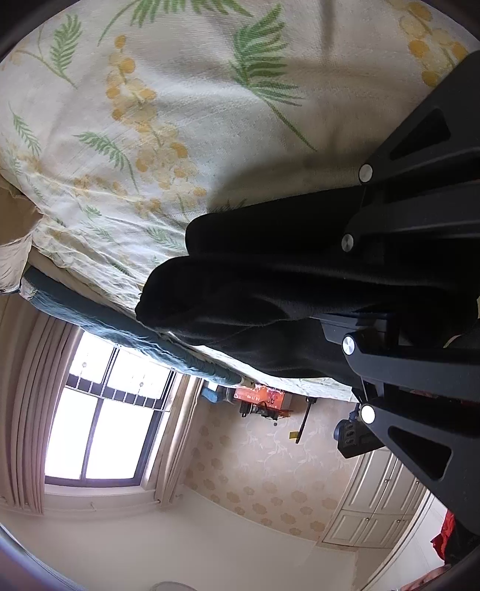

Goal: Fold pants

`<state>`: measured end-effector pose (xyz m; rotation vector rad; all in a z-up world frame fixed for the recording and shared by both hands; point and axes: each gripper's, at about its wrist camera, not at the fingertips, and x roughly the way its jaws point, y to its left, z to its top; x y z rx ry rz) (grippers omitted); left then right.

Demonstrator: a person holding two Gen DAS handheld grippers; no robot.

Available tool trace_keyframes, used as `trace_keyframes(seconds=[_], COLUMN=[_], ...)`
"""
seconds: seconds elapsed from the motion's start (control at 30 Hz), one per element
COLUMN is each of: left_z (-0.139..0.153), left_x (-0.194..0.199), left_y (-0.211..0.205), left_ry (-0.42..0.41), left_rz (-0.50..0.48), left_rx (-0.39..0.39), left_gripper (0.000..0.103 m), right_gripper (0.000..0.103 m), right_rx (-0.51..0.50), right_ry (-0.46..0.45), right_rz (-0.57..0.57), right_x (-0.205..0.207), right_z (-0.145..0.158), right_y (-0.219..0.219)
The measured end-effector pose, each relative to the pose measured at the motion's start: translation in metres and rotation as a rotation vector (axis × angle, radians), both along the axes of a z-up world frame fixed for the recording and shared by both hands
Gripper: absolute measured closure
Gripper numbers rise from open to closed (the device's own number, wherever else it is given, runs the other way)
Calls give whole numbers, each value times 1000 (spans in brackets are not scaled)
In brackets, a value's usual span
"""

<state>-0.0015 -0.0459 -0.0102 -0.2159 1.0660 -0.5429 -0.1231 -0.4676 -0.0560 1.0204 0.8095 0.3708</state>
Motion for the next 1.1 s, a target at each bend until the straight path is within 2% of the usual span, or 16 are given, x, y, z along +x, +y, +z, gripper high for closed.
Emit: trace_keyframes(seconds=[0.3, 0.43, 0.5, 0.53, 0.57, 0.6, 0.73, 0.93, 1.1], left_z=[0, -1, -1, -1, -2, -2, -10, -14, -20], left_x=[1, 1, 0, -1, -2, -3, -11, -13, -8], left_y=[4, 9, 12, 13, 15, 16, 11, -1, -19], left_ry=[9, 17, 24, 30, 42, 54, 127, 156, 255], left_rz=[9, 14, 16, 15, 10, 1, -98, -119, -169], left_rx=[-4, -2, -7, -14, -30, -50, -143, -192, -306], left_gripper=[8, 8, 8, 8, 8, 8, 8, 5, 6], right_gripper=[90, 87, 82, 77, 64, 55, 38, 33, 28], right_rx=[11, 5, 6, 13, 19, 9, 2, -30, -65], right_ry=[2, 4, 11, 13, 17, 28, 30, 46, 58], right_rz=[-16, -45, -75, -88, -107, -125, -124, -59, -26], right_x=[-10, -21, -31, -36, -43, -48, -60, -50, -39], right_z=[3, 6, 8, 9, 11, 12, 19, 18, 20], right_y=[-5, -13, -22, -26, -31, -34, -35, -19, -5])
